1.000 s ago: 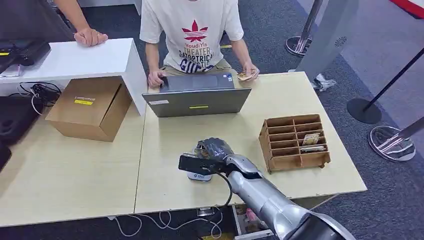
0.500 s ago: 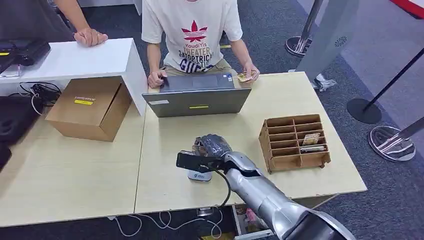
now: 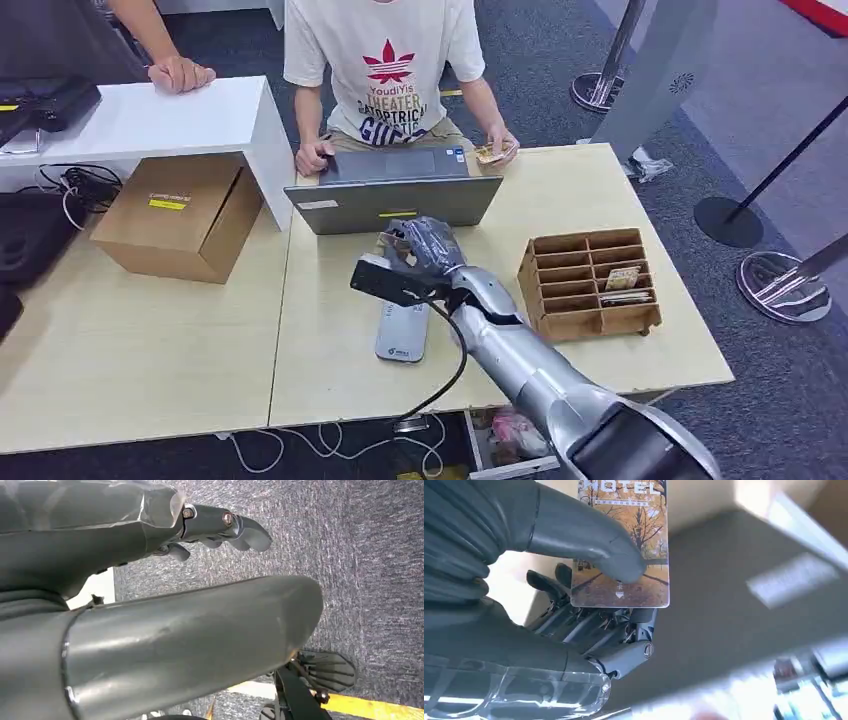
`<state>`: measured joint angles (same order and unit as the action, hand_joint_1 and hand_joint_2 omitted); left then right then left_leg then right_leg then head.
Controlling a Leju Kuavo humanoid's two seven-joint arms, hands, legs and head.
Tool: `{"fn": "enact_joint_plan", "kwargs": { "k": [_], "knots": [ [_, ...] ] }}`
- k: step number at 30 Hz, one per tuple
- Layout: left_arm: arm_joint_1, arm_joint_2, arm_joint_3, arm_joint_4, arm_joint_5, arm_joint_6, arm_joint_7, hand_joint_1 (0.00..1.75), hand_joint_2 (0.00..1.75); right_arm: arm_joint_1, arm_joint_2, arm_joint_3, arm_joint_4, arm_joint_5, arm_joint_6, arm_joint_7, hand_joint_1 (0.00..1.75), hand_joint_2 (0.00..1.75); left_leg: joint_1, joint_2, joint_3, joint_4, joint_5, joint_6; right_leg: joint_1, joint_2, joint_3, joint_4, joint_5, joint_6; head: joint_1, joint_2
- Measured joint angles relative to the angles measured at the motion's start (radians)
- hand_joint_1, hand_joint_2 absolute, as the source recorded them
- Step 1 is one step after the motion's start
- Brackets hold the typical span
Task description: Pass the card to the sensor for recognition and then transmit it.
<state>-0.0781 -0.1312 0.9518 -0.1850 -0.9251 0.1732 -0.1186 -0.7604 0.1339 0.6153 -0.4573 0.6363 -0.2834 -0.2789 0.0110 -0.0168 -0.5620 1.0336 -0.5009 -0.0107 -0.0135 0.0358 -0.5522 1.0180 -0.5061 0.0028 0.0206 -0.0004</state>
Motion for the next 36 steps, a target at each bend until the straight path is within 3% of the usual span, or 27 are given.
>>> {"fn": "enact_joint_plan", "kwargs": {
  "k": [7, 22, 36],
  "knots": [
    [0.0, 0.0, 0.002, 0.0, 0.01, 0.005, -0.009, 0.0, 0.0, -0.005, -0.007, -0.008, -0.121, 0.032, -0.028, 0.018, 1.75, 1.75, 0.0, 0.0, 0.0, 0.0, 0.0, 0.0, 0.0, 0.0, 0.0, 0.0, 0.0, 0.0, 0.0, 0.0],
    [0.0, 0.0, 0.002, 0.0, 0.004, 0.007, -0.01, 0.0, 0.0, 0.022, -0.023, -0.029, -0.268, 0.143, -0.179, 0.049, 1.75, 1.75, 0.0, 0.0, 0.0, 0.0, 0.0, 0.0, 0.0, 0.0, 0.0, 0.0, 0.0, 0.0, 0.0, 0.0],
    [0.0, 0.0, 0.016, 0.0, 0.006, 0.007, -0.021, 0.0, 0.0, 0.023, -0.027, -0.034, -0.292, 0.462, -0.402, 0.163, 1.75, 1.75, 0.0, 0.0, 0.0, 0.0, 0.0, 0.0, 0.0, 0.0, 0.0, 0.0, 0.0, 0.0, 0.0, 0.0]
  ]
}}
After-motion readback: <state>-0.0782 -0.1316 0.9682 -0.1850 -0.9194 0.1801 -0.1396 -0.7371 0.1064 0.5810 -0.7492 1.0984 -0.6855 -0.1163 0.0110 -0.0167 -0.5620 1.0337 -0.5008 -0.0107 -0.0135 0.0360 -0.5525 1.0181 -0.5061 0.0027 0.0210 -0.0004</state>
